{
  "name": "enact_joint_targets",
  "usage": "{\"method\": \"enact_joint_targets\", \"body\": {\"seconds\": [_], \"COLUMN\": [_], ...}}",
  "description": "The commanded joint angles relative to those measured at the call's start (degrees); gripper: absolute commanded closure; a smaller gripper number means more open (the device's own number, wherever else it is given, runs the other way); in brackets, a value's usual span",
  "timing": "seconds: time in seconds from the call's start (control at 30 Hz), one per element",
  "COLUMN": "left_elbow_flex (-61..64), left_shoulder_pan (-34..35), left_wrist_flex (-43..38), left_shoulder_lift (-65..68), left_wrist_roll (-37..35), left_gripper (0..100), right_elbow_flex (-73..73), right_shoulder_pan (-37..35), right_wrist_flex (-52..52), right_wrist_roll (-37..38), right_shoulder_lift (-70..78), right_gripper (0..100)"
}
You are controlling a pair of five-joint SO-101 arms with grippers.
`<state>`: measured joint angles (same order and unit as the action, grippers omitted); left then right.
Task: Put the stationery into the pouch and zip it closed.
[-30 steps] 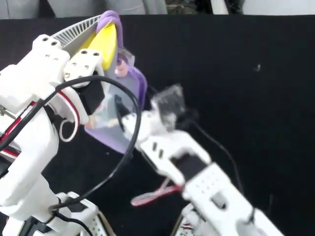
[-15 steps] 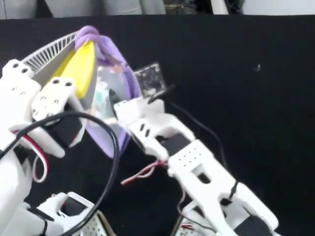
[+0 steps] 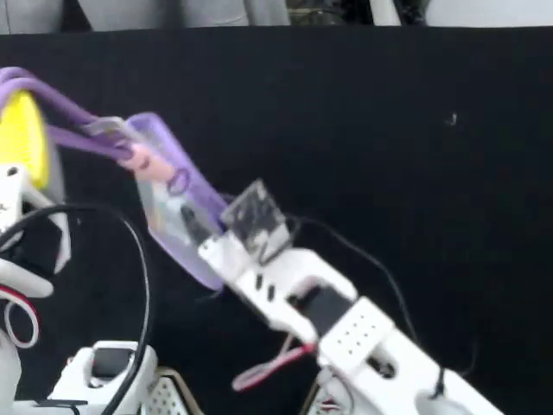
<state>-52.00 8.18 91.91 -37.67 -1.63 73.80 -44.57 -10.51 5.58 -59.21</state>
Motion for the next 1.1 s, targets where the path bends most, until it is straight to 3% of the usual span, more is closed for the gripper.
{"method": "enact_joint_targets", "body": {"seconds": [0.0, 0.37, 0.57, 0.7, 0.83, 0.97, 1.07], "left_elbow_flex": [-0.04, 0.13, 10.15, 24.92, 40.92, 53.32, 58.42], "left_shoulder_pan": [5.67, 18.15, 27.91, 34.51, 39.69, 42.77, 43.21], "left_wrist_flex": [1.67, 4.84, 0.79, -9.41, -26.99, -44.22, -50.55], "left_shoulder_lift": [-0.18, 0.35, 0.18, -0.18, -0.35, -0.35, -0.88], "left_wrist_roll": [2.37, 12.84, 19.78, 20.04, 19.87, 19.87, 19.87], "left_gripper": [97, 97, 97, 97, 97, 97, 97], "right_elbow_flex": [0.22, 0.75, 0.75, 0.75, 0.75, 0.75, 0.75], "right_shoulder_pan": [-2.11, -1.85, -2.2, -2.2, -2.2, -2.2, -2.2], "right_wrist_flex": [-5.19, -7.03, -6.86, -6.86, -6.95, -6.86, -6.86], "right_wrist_roll": [0.88, 1.93, 1.93, 1.93, 2.02, 2.02, 2.02], "right_shoulder_lift": [-7.52, -10.33, -9.8, -9.8, -9.8, -9.8, -9.8], "right_gripper": [98.8, 98.8, 98.8, 98.8, 98.8, 98.8, 98.8]}}
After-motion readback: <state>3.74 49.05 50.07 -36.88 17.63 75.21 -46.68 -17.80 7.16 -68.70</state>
